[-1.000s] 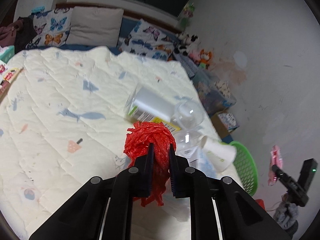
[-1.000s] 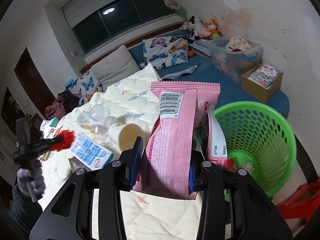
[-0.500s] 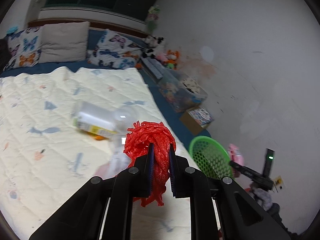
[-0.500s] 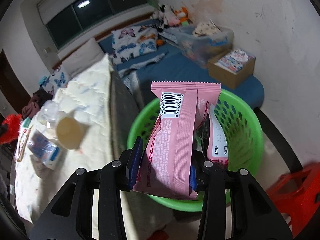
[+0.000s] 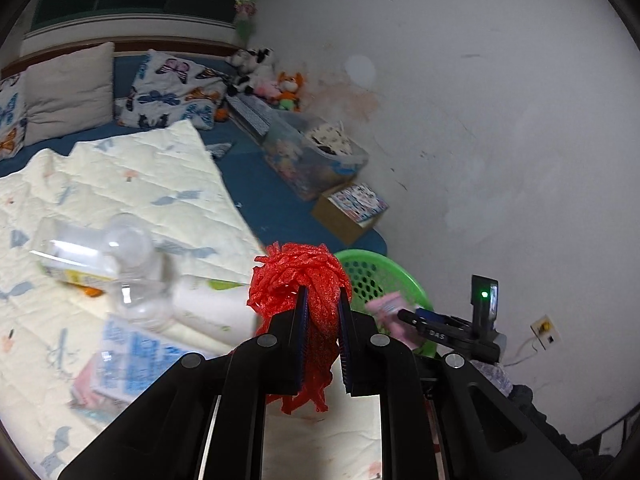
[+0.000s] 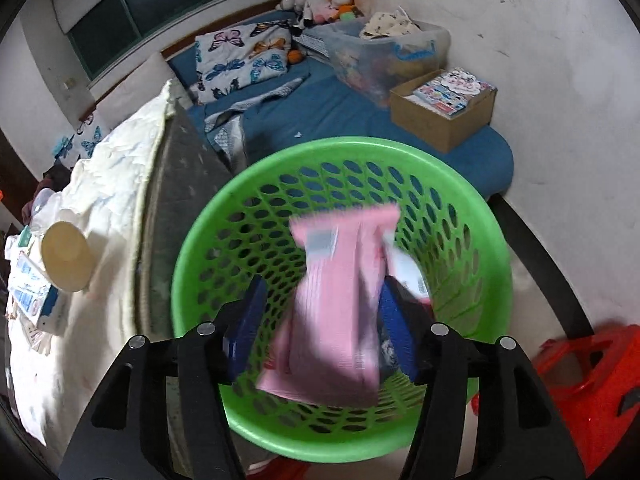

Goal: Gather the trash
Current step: 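Carry the pink wrapper with the right tool over the wastebasket and release it, then lower the red mesh net with the left tool into the wastebasket and release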

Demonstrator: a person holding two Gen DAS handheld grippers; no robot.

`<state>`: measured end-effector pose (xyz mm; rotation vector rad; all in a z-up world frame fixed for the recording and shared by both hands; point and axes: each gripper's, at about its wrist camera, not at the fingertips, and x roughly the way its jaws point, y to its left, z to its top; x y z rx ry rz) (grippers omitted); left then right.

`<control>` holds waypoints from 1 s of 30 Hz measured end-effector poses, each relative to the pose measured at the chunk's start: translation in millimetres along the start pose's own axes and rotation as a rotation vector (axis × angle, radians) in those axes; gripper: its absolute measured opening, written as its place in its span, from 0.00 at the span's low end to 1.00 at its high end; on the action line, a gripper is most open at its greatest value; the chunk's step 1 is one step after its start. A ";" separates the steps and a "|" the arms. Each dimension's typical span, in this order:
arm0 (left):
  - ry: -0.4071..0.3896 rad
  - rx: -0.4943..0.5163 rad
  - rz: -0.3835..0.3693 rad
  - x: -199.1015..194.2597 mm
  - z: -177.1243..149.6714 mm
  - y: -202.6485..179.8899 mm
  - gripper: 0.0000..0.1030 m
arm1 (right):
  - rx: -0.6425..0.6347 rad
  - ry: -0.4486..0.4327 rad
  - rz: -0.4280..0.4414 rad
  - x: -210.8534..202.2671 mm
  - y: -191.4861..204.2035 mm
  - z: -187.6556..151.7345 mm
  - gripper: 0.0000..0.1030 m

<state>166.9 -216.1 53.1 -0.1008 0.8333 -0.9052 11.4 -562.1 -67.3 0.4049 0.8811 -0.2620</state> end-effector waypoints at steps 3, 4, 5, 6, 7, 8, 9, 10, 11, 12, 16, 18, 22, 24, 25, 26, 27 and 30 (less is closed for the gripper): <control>0.020 0.021 -0.014 12.4 1.6 -11.8 0.13 | 0.023 -0.009 0.000 -3.2 -7.5 -2.3 0.62; 0.026 0.028 -0.019 16.2 1.9 -15.2 0.13 | 0.027 -0.011 -0.001 -4.3 -10.0 -2.7 0.62; 0.033 0.035 -0.025 22.6 3.1 -21.1 0.13 | 0.031 -0.014 -0.004 -5.6 -11.9 -3.2 0.64; 0.039 0.039 -0.030 27.5 3.8 -24.8 0.13 | 0.037 -0.018 -0.008 -8.1 -14.9 -4.6 0.65; 0.045 0.039 -0.036 31.2 4.3 -27.0 0.13 | 0.041 -0.022 -0.008 -9.9 -16.5 -4.7 0.65; 0.059 0.044 -0.048 38.6 4.5 -32.1 0.13 | 0.048 -0.028 -0.004 -13.2 -17.9 -5.2 0.65; 0.065 0.052 -0.051 42.7 3.5 -34.7 0.13 | 0.054 -0.036 -0.002 -18.1 -20.4 -6.6 0.65; 0.074 0.067 -0.049 50.0 2.9 -40.5 0.13 | 0.057 -0.044 -0.003 -22.3 -22.2 -7.7 0.65; 0.082 0.076 -0.052 56.0 2.2 -45.2 0.13 | 0.057 -0.048 -0.002 -25.6 -22.5 -8.1 0.66; 0.093 0.079 -0.060 61.2 1.2 -48.7 0.13 | 0.057 -0.057 -0.002 -31.5 -23.9 -9.7 0.67; 0.144 0.103 -0.078 88.2 -4.9 -65.1 0.13 | 0.051 -0.083 -0.017 -48.5 -27.5 -13.4 0.68; 0.165 0.105 -0.090 99.6 -7.2 -70.0 0.13 | 0.055 -0.096 -0.021 -56.7 -29.7 -16.8 0.69; 0.202 0.111 -0.102 122.1 -10.6 -79.9 0.13 | 0.067 -0.102 -0.024 -65.9 -34.8 -25.4 0.70; 0.228 0.119 -0.110 136.1 -14.0 -85.2 0.13 | 0.078 -0.110 -0.017 -70.4 -37.3 -29.3 0.70; 0.241 0.119 -0.104 143.9 -15.0 -87.3 0.13 | 0.085 -0.115 -0.018 -72.0 -38.7 -30.1 0.70; 0.253 0.120 -0.103 151.1 -16.3 -90.0 0.13 | 0.094 -0.120 -0.016 -74.3 -40.2 -31.3 0.70; 0.271 0.119 -0.105 159.5 -17.5 -92.3 0.13 | 0.105 -0.124 -0.010 -76.5 -42.6 -33.1 0.70; 0.307 0.115 -0.114 178.4 -20.2 -99.2 0.13 | 0.122 -0.135 -0.008 -81.3 -47.3 -36.0 0.70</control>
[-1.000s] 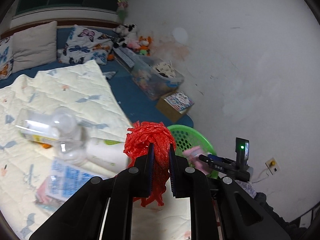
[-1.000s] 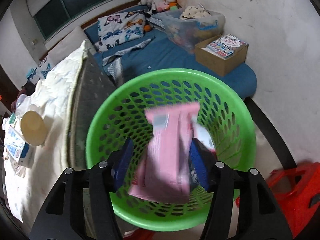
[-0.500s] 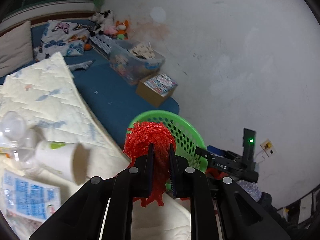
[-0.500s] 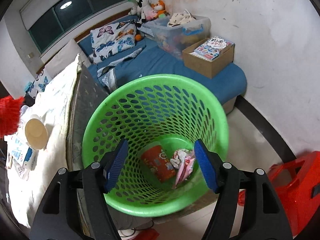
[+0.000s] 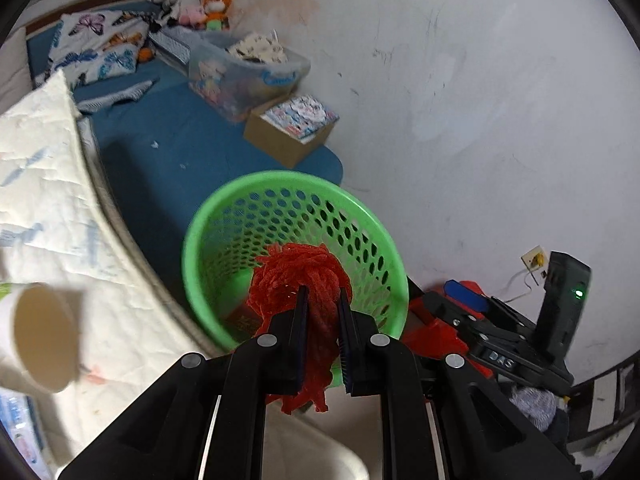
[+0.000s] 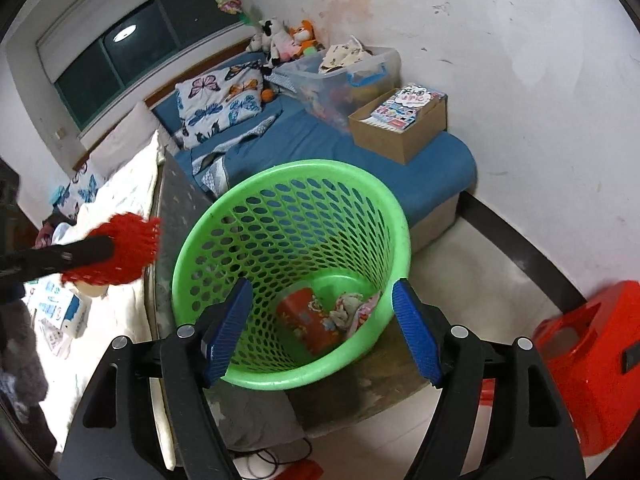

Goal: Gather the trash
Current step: 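Lower the red mesh net with the left tool into the wastebasket and release, then move both tools back over the bed toward the milk carton and bottles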

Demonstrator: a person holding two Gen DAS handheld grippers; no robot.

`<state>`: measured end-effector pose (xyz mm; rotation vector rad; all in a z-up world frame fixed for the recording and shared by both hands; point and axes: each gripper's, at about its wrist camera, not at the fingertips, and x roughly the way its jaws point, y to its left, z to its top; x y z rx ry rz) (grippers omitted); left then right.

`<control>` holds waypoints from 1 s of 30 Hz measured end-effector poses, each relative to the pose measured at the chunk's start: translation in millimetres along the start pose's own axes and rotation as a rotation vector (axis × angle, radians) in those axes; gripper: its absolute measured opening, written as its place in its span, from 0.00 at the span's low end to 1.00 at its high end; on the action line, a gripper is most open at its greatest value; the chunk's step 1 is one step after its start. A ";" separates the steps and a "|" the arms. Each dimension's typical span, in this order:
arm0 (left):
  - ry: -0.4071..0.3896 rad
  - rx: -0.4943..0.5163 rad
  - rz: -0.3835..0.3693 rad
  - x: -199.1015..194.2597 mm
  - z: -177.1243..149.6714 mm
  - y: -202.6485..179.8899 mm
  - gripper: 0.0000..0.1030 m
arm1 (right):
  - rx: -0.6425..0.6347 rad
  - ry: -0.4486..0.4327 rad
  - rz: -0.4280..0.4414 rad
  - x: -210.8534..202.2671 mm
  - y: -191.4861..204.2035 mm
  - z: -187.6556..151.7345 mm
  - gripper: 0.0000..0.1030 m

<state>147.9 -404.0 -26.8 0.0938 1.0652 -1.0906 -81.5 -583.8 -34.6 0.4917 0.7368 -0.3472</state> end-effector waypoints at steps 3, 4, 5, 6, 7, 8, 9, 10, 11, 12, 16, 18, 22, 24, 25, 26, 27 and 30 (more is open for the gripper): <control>0.030 0.002 -0.008 15.6 2.4 -5.4 0.15 | 0.007 -0.001 0.000 -2.9 -3.0 -1.2 0.71; 0.035 0.002 -0.009 18.7 2.7 -6.8 0.17 | 0.007 -0.003 -0.003 -4.1 -4.1 -1.7 0.71; 0.042 0.000 -0.005 22.2 2.8 -8.3 0.19 | 0.011 -0.005 -0.003 -5.0 -5.4 -2.0 0.71; 0.050 0.001 -0.011 25.0 2.8 -9.6 0.21 | 0.015 -0.004 -0.001 -6.1 -5.5 -3.3 0.71; 0.052 0.006 -0.012 26.5 2.4 -11.0 0.24 | 0.020 -0.002 0.004 -6.4 -6.4 -3.8 0.71; 0.050 0.011 -0.007 25.8 2.0 -12.3 0.25 | 0.021 -0.003 0.002 -6.5 -5.7 -3.9 0.71; 0.049 0.016 -0.006 25.8 2.4 -13.3 0.29 | 0.020 -0.004 0.000 -6.5 -5.0 -4.3 0.70; 0.046 0.016 -0.016 24.9 1.5 -13.3 0.37 | 0.019 -0.003 0.002 -6.9 -4.2 -4.7 0.71; 0.043 0.017 -0.021 24.3 1.2 -13.9 0.41 | 0.020 -0.003 0.004 -7.1 -3.3 -5.2 0.71; 0.036 0.023 -0.013 22.8 0.5 -14.6 0.42 | 0.022 -0.004 0.005 -7.1 -1.8 -5.5 0.71; 0.037 0.036 -0.021 18.1 -2.4 -14.9 0.43 | 0.023 -0.011 0.014 -10.5 1.9 -6.0 0.71; 0.027 0.041 -0.018 12.4 -5.2 -14.3 0.43 | 0.017 -0.015 0.021 -14.0 4.8 -4.7 0.71; -0.002 0.046 0.003 -9.6 -14.3 -10.6 0.42 | -0.003 -0.025 0.023 -21.5 13.3 -4.1 0.71; -0.017 0.037 0.013 -21.9 -18.8 -6.6 0.42 | -0.007 -0.028 0.029 -23.3 16.9 -4.2 0.71; -0.026 0.035 0.019 -26.9 -20.8 -4.6 0.43 | -0.012 -0.029 0.034 -24.0 19.5 -3.4 0.71; -0.041 0.030 0.030 -35.7 -24.4 -1.3 0.42 | -0.018 -0.030 0.039 -24.7 23.3 -3.5 0.71; -0.051 0.025 0.035 -42.5 -27.5 2.0 0.43 | -0.026 -0.029 0.045 -24.9 27.7 -3.4 0.71; -0.087 0.002 0.054 -67.0 -40.6 14.4 0.43 | -0.048 -0.026 0.063 -24.9 40.0 -3.9 0.71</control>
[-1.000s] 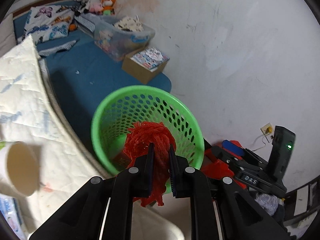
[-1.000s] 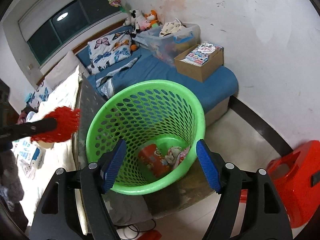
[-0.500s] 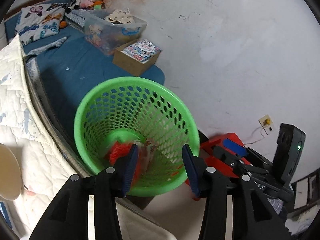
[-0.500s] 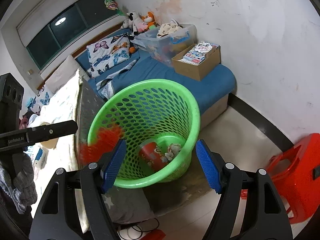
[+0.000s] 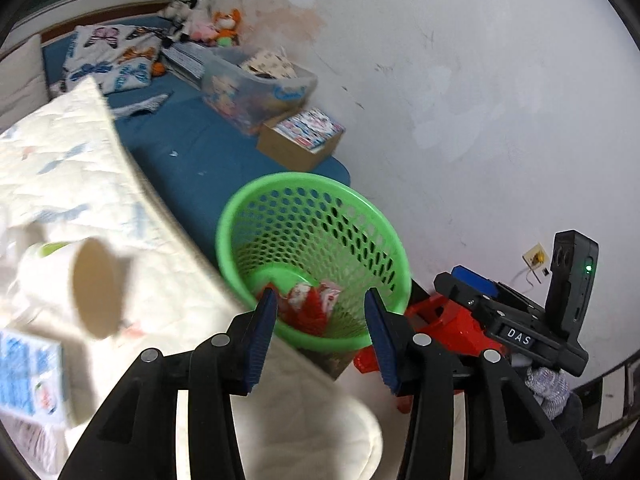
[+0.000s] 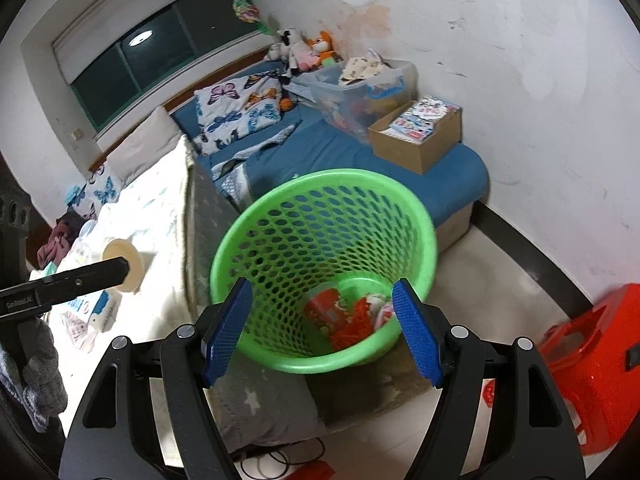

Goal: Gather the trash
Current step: 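Move both tools back over the bed toward the milk carton and bottles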

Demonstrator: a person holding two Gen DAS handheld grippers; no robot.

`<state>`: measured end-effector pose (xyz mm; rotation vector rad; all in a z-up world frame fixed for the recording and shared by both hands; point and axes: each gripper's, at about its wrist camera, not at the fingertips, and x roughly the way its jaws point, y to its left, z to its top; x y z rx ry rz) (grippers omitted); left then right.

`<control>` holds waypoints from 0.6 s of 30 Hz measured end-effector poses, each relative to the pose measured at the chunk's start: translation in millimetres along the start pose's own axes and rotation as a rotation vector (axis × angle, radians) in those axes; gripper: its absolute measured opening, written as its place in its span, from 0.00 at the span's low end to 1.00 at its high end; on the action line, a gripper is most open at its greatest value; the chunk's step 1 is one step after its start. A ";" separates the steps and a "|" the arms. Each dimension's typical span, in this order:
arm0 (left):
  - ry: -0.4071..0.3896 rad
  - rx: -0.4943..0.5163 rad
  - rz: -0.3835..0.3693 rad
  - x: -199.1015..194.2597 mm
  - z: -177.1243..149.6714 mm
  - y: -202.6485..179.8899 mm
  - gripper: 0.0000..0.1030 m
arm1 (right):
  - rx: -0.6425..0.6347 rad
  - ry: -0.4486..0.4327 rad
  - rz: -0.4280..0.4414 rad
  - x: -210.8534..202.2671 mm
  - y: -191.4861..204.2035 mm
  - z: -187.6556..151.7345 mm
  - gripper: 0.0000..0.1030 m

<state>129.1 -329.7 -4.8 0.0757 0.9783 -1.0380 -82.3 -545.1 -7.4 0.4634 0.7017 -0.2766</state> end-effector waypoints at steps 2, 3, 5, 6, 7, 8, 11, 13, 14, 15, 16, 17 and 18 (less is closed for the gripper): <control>-0.025 -0.011 0.017 -15.2 -7.0 8.8 0.42 | -0.019 0.002 0.012 0.8 9.3 1.3 0.71; -0.036 -0.016 0.025 -22.2 -10.1 12.5 0.43 | -0.028 0.003 0.022 1.7 15.3 2.0 0.71; -0.061 -0.030 0.048 -39.5 -16.9 22.8 0.43 | -0.044 0.007 0.039 3.7 24.8 3.1 0.71; -0.073 -0.040 0.056 -47.5 -20.0 28.3 0.43 | -0.057 0.008 0.047 5.2 30.5 3.9 0.71; -0.086 -0.053 0.071 -56.4 -23.3 34.7 0.43 | -0.066 0.008 0.051 5.8 35.0 4.1 0.71; -0.096 -0.061 0.081 -62.8 -26.1 39.0 0.43 | -0.076 0.008 0.057 6.7 40.2 4.3 0.74; -0.135 -0.095 0.127 -86.6 -35.3 58.0 0.43 | -0.106 0.015 0.080 11.3 56.6 4.5 0.74; -0.161 -0.118 0.165 -102.0 -42.6 71.1 0.43 | -0.122 0.024 0.100 14.1 67.0 4.3 0.74; -0.176 -0.137 0.182 -110.7 -46.0 80.4 0.43 | -0.130 0.032 0.116 15.6 73.3 3.8 0.74; -0.189 -0.160 0.197 -119.5 -50.3 90.2 0.43 | -0.142 0.037 0.130 16.5 79.1 3.3 0.74; -0.203 -0.185 0.210 -128.8 -55.9 100.1 0.43 | -0.165 0.041 0.144 18.2 89.0 3.0 0.74; -0.211 -0.203 0.221 -135.5 -60.2 107.2 0.43 | -0.180 0.044 0.153 19.1 94.7 3.4 0.74; -0.221 -0.224 0.233 -143.0 -64.7 115.6 0.43 | -0.203 0.050 0.171 21.0 104.7 3.2 0.74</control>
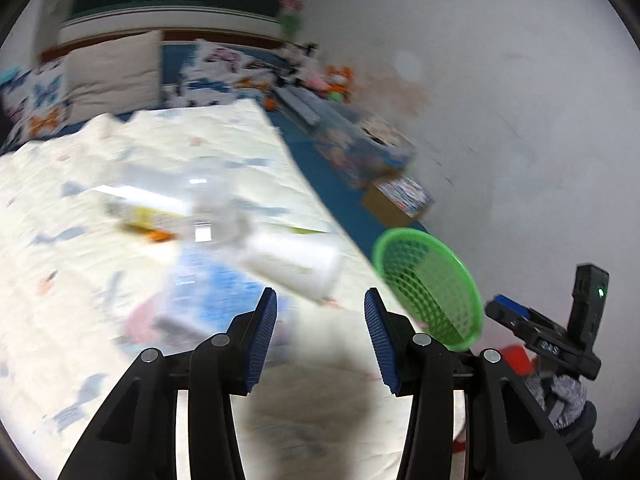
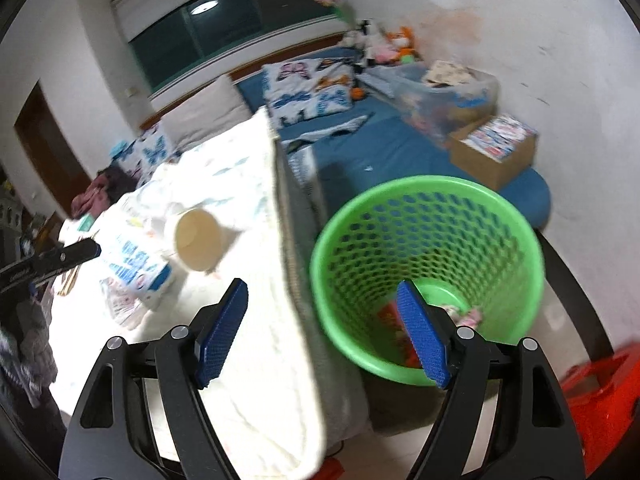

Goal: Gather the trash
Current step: 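Move both tools back over the bed toward the milk carton and bottles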

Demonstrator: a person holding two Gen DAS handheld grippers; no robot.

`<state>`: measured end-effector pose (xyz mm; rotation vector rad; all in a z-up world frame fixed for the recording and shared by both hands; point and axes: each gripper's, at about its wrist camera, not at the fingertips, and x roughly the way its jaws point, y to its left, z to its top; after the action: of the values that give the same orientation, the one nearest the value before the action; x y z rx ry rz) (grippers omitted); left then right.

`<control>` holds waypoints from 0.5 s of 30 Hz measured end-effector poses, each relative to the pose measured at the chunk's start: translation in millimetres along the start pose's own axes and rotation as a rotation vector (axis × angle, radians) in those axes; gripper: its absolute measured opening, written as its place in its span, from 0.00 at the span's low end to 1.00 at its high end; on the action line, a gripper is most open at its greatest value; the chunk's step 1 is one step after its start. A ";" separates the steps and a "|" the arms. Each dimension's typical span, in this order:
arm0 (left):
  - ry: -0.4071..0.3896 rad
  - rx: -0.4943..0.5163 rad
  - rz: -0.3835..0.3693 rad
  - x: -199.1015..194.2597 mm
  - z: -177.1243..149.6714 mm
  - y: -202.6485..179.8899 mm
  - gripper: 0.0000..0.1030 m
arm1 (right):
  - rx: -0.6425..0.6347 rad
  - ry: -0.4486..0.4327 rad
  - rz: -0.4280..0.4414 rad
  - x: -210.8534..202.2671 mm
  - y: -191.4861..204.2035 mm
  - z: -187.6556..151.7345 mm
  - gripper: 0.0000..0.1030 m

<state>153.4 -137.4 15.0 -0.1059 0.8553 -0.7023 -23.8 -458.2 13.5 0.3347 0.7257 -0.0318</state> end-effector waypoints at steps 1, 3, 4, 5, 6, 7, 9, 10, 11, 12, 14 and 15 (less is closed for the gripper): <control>-0.011 -0.024 0.020 -7.5 -1.9 12.6 0.42 | -0.014 0.003 0.012 1.9 6.1 1.2 0.74; -0.022 -0.058 0.043 -16.8 -3.3 29.5 0.43 | -0.053 0.012 0.042 7.3 22.6 3.1 0.74; -0.029 -0.082 0.061 -23.5 -5.4 41.1 0.43 | -0.081 0.017 0.061 11.1 33.2 5.2 0.74; -0.033 -0.095 0.071 -28.1 -7.3 48.1 0.43 | -0.103 0.020 0.076 13.3 41.8 5.2 0.74; -0.037 -0.112 0.084 -33.2 -9.6 56.6 0.43 | -0.131 0.024 0.097 17.3 52.7 7.3 0.74; -0.041 -0.123 0.092 -34.9 -10.3 61.1 0.43 | -0.149 0.028 0.114 20.3 59.6 8.7 0.74; -0.052 -0.148 0.112 -43.2 -14.7 73.8 0.43 | -0.202 0.039 0.156 28.8 79.3 11.7 0.74; -0.057 -0.160 0.121 -45.8 -15.6 79.5 0.43 | -0.231 0.044 0.172 32.4 89.2 12.7 0.74; -0.060 -0.170 0.127 -49.5 -18.0 82.9 0.43 | -0.258 0.050 0.191 35.9 97.4 13.4 0.74; -0.064 -0.183 0.131 -52.1 -19.8 87.8 0.43 | -0.289 0.060 0.214 40.9 107.9 13.8 0.74; -0.066 -0.211 0.136 -56.1 -23.0 96.9 0.43 | -0.341 0.077 0.244 49.0 124.0 12.9 0.74; -0.066 -0.225 0.138 -58.0 -25.7 100.9 0.43 | -0.367 0.089 0.261 54.2 132.7 13.4 0.74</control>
<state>161.9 -19.5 0.0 -0.2680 0.8675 -0.4696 44.5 -332.1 25.7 0.0771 0.7549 0.3619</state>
